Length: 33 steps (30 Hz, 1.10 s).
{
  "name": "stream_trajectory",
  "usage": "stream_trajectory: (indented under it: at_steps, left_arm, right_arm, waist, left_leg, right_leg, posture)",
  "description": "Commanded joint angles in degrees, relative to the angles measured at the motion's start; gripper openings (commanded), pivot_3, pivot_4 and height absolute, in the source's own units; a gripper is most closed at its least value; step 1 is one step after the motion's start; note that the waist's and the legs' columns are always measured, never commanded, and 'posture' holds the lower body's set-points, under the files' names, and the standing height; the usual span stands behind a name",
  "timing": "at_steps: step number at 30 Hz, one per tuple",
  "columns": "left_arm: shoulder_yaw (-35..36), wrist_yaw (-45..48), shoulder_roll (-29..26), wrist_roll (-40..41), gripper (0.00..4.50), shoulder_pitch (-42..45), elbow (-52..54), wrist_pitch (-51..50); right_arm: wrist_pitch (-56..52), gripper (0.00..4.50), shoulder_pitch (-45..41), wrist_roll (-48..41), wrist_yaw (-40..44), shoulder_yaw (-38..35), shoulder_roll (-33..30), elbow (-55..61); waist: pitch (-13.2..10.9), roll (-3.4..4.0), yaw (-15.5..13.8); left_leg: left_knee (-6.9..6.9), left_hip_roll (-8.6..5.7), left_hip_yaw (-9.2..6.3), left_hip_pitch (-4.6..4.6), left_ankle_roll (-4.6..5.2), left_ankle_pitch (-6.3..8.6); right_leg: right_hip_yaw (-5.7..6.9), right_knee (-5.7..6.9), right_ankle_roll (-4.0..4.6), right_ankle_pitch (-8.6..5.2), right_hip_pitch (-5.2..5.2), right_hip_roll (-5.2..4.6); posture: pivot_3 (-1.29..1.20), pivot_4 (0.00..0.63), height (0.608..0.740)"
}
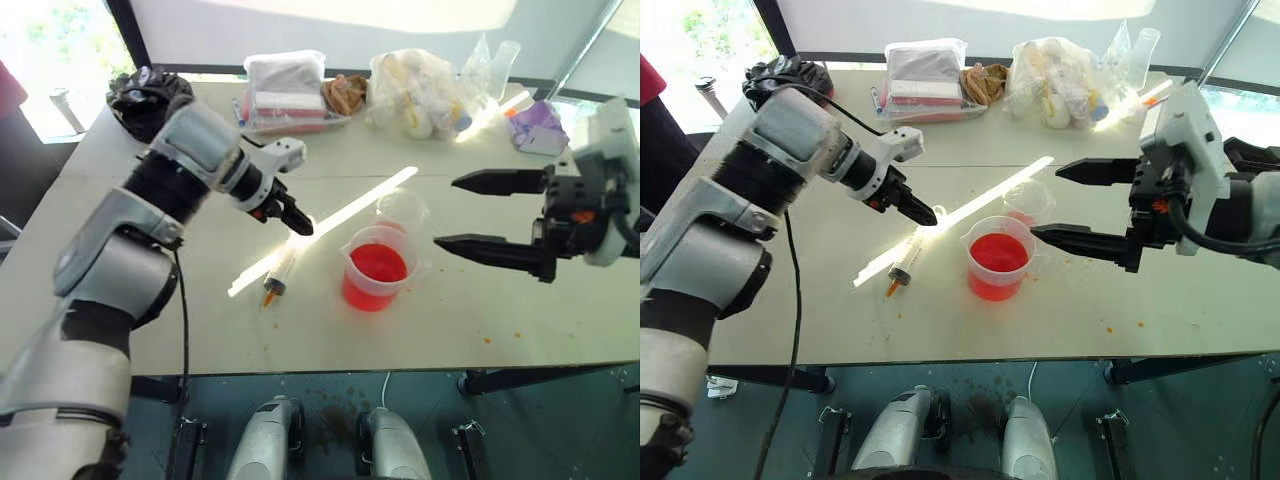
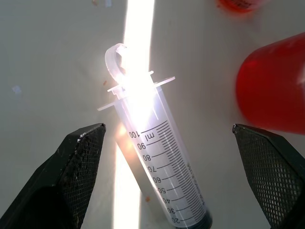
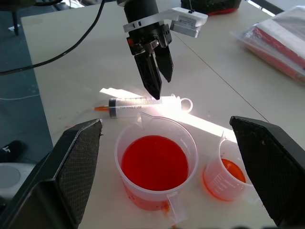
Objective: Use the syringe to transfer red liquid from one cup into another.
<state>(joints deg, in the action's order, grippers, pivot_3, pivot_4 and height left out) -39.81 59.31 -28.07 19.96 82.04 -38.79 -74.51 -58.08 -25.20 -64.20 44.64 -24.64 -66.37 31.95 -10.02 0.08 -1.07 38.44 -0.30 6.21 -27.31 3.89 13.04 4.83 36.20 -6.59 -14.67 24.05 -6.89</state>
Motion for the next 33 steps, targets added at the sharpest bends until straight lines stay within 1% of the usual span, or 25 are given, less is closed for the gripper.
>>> stream_trajectory:
  at_steps: [1, 4, 6, 8, 10, 12, 14, 18, 20, 22, 23, 25, 27, 28, 30, 33]
  left_arm:
    - [-2.3, 3.1, 2.9, -4.0, 4.44, 0.5, -3.8, 2.6]
    - [-3.2, 2.9, 6.6, -6.7, 4.44, -1.0, -7.2, 3.0]
    - [-2.5, 2.0, 8.6, -8.5, 4.44, -1.8, -9.6, 4.1]
    - [-1.4, 1.2, 10.4, -10.0, 3.92, -2.5, -12.1, 5.2]
    - [0.1, 0.5, 11.7, -11.1, 3.1, -2.7, -14.1, 5.9]
    - [1.7, 0.3, 12.4, -12.1, 2.11, -2.4, -15.7, 6.4]
    - [3.0, 0.2, 12.9, -13.1, 1.51, -2.1, -16.7, 6.7]
    - [5.6, 1.1, 12.8, -13.9, 1.5, -1.7, -16.5, 7.7]
    - [9.7, 2.3, 11.6, -12.1, 1.5, -0.3, -13.8, 8.9]
    - [17.2, 3.4, 9.7, -8.6, 1.5, 2.8, -10.7, 11.4]
    - [22.5, 2.7, 8.7, -6.2, 1.5, 4.8, -9.3, 13.4]
    - [30.2, 2.2, 7.0, -2.4, 1.5, 6.7, -5.6, 16.3]
    - [34.6, 3.1, 6.2, 0.3, 1.5, 6.4, 0.0, 18.8]
    - [35.9, 2.9, 6.5, 1.3, 1.5, 5.7, 3.4, 19.7]
    - [37.6, 1.1, 8.5, 2.9, 1.5, 3.8, 9.6, 20.9]
    - [39.0, -2.5, 12.1, 4.2, 1.5, 1.0, 16.4, 22.5]
  right_arm:
    - [0.3, 4.5, 1.8, -1.5, -3.5, -4.4, 1.0, 2.4]
    - [0.4, 4.5, 3.3, -2.4, -6.3, -5.6, 2.1, 3.5]
    - [0.6, 4.5, 3.7, -2.8, -7.6, -5.9, 2.6, 3.9]
    - [1.0, 4.5, 4.5, -2.8, -8.7, -6.1, 3.1, 4.2]
    - [1.2, 4.5, 5.4, -2.6, -9.4, -6.0, 3.4, 4.7]
    - [1.3, 4.5, 5.7, -2.9, -9.9, -6.1, 3.4, 4.7]
    - [1.4, 4.5, 5.9, -3.3, -10.2, -6.3, 3.3, 4.5]
    - [1.6, 4.5, 6.2, -3.3, -10.7, -5.6, 3.4, 4.4]
    - [2.2, 4.5, 7.0, -2.0, -11.0, -6.2, 3.7, 4.2]
    - [3.9, 4.5, 7.4, 0.3, -11.7, -8.2, 4.2, 2.6]
    - [4.9, 4.5, 7.1, 2.1, -12.7, -9.3, 4.1, 1.1]
    - [6.8, 4.5, 5.8, 5.5, -13.9, -10.3, 3.3, -1.2]
    - [8.2, 4.5, 2.6, 7.6, -15.2, -10.0, 2.1, -3.2]
    - [9.1, 4.5, -0.5, 8.8, -16.2, -8.9, 1.0, -4.3]
    - [10.0, 4.5, -6.7, 10.6, -17.8, -6.1, -0.7, -6.0]
    - [10.4, 4.5, -15.2, 12.4, -19.5, -1.2, -1.5, -7.7]
  waist:
    - [0.0, 0.0, 0.1]
    - [0.0, 0.0, 0.0]
    - [0.0, 0.0, 0.2]
    - [0.0, 0.05, 0.1]
    - [0.0, 0.06, 0.1]
    - [0.0, 0.06, 0.1]
    - [0.1, 0.08, 0.1]
    - [0.1, 0.08, 0.2]
    - [0.0, 0.07, 0.2]
    - [0.0, 0.03, 0.2]
    - [0.0, 0.03, 0.3]
    - [0.0, 0.03, 0.3]
    - [0.0, 0.08, 0.4]
    - [0.0, 0.14, 0.4]
    - [0.1, 0.38, 0.3]
    - [0.0, 0.38, 0.3]
  left_leg:
    - [0.01, 0.0, 0.0, -0.07, 0.0, 0.0]
    - [0.03, 0.01, -0.04, -0.12, 0.0, 0.0]
    - [0.07, 0.01, -0.05, -0.12, 0.01, 0.01]
    - [0.14, 0.02, -0.11, -0.09, 0.03, 0.02]
    - [0.25, 0.02, -0.17, -0.06, 0.08, 0.06]
    - [0.35, 0.03, -0.23, -0.06, 0.19, 0.15]
    - [0.47, 0.03, -0.26, -0.06, 0.51, 0.36]
    - [0.62, 0.01, -0.27, -0.06, 0.54, 0.39]
    - [0.64, 0.0, -0.27, -0.06, 0.52, 0.38]
    - [0.64, 0.0, -0.27, -0.15, 0.43, 0.32]
    - [0.63, 0.0, -0.27, -0.22, 0.38, 0.3]
    - [0.65, -0.01, -0.24, -0.47, 0.24, 0.2]
    - [0.66, -0.06, -0.21, -0.6, 0.24, 0.2]
    - [0.64, -0.07, -0.17, -0.56, 0.24, 0.19]
    - [0.6, -0.08, -0.09, -0.34, 0.24, 0.19]
    - [0.58, -0.09, -0.16, -0.09, 0.23, 0.19]
  right_leg:
    - [-0.01, 0.03, 0.01, 0.01, 0.08, -0.01]
    - [-0.01, 0.04, 0.01, 0.01, 0.12, -0.09]
    - [-0.01, 0.05, 0.01, 0.01, 0.12, -0.16]
    - [-0.03, 0.06, 0.02, 0.01, 0.05, -0.21]
    - [-0.01, 0.11, 0.04, 0.01, -0.01, -0.24]
    - [0.0, 0.12, 0.07, 0.0, -0.05, -0.26]
    - [0.0, 0.12, 0.14, -0.02, -0.12, -0.3]
    - [0.0, 0.11, 0.32, -0.01, -0.19, -0.36]
    - [0.0, 0.11, 0.32, -0.01, -0.19, -0.38]
    - [0.0, 0.11, 0.32, 0.0, -0.1, -0.39]
    - [-0.01, 0.12, 0.32, 0.0, -0.03, -0.39]
    - [-0.02, 0.12, 0.15, 0.1, 0.22, -0.4]
    - [-0.02, 0.12, 0.06, 0.15, 0.34, -0.42]
    - [-0.02, 0.12, 0.03, 0.16, 0.31, -0.42]
    - [-0.01, 0.11, 0.01, 0.16, 0.13, -0.42]
    - [0.13, 0.09, 0.0, 0.14, -0.2, -0.4]
  posture:
    - [0.0, 0.15, 0.74]
    - [0.0, 0.15, 0.74]
    - [0.0, 0.15, 0.74]
    - [0.0, 0.15, 0.74]
    - [0.0, 0.15, 0.74]
    - [0.0, 0.15, 0.74]
    - [0.0, 0.15, 0.74]
    - [0.0, 0.15, 0.74]
    - [0.0, 0.15, 0.74]
    - [0.0, 0.15, 0.74]
    - [0.0, 0.15, 0.74]
    - [0.0, 0.15, 0.74]
    - [0.0, 0.15, 0.74]
    - [0.0, 0.15, 0.74]
    - [0.0, 0.15, 0.74]
    - [0.0, 0.15, 0.74]
